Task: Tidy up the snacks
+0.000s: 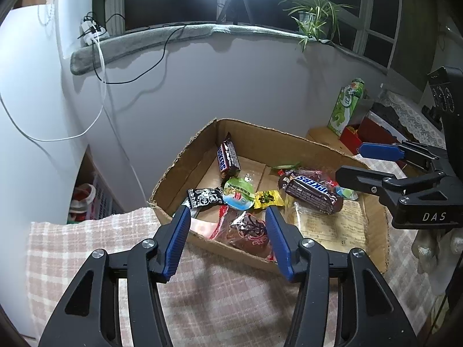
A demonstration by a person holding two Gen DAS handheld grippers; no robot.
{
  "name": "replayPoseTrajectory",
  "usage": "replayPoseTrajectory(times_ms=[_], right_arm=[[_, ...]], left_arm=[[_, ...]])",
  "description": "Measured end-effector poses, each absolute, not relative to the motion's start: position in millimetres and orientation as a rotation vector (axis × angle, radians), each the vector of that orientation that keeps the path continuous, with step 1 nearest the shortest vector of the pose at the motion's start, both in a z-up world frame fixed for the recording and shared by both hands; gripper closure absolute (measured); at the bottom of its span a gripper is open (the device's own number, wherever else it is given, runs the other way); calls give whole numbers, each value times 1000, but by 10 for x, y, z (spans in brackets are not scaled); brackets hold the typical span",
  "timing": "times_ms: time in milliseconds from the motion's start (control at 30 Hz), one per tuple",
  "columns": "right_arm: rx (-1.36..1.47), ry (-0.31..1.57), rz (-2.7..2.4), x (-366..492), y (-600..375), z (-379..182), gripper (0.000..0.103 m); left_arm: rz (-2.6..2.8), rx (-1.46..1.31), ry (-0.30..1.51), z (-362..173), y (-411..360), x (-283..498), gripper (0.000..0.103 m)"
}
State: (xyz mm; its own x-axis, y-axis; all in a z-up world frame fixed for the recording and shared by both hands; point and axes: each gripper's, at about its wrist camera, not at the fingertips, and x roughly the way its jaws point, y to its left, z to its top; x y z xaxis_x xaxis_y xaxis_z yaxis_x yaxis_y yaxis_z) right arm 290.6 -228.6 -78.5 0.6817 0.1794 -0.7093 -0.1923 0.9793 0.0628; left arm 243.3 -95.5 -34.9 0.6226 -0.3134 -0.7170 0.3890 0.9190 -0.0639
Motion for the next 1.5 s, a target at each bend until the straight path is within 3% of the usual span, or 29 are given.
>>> replayPoseTrajectory(times_ms=[500, 600, 733, 867, 1167, 1500], right_arm=[[-26, 740, 187, 2558, -2266, -646, 20], [-30, 712, 172, 2437, -2252, -611, 20], [-48, 682, 152, 2253, -2213, -571, 19], [-52, 646, 128, 2053, -2178, -530, 8], [-31, 608, 78, 1698, -2166, -544, 8], [-32, 608, 59, 1569, -2180, -561, 8]], left_arm=[[-403, 90, 756, -189, -908, 2113, 50], [-403, 80, 744, -160, -882, 2018, 42], [-397, 63, 730, -143, -837, 1883, 42], [-382, 56, 723, -160, -800, 1738, 36], [-338, 34, 724, -210, -700, 1459, 29], [-315, 33, 711, -188, -684, 1312, 28]])
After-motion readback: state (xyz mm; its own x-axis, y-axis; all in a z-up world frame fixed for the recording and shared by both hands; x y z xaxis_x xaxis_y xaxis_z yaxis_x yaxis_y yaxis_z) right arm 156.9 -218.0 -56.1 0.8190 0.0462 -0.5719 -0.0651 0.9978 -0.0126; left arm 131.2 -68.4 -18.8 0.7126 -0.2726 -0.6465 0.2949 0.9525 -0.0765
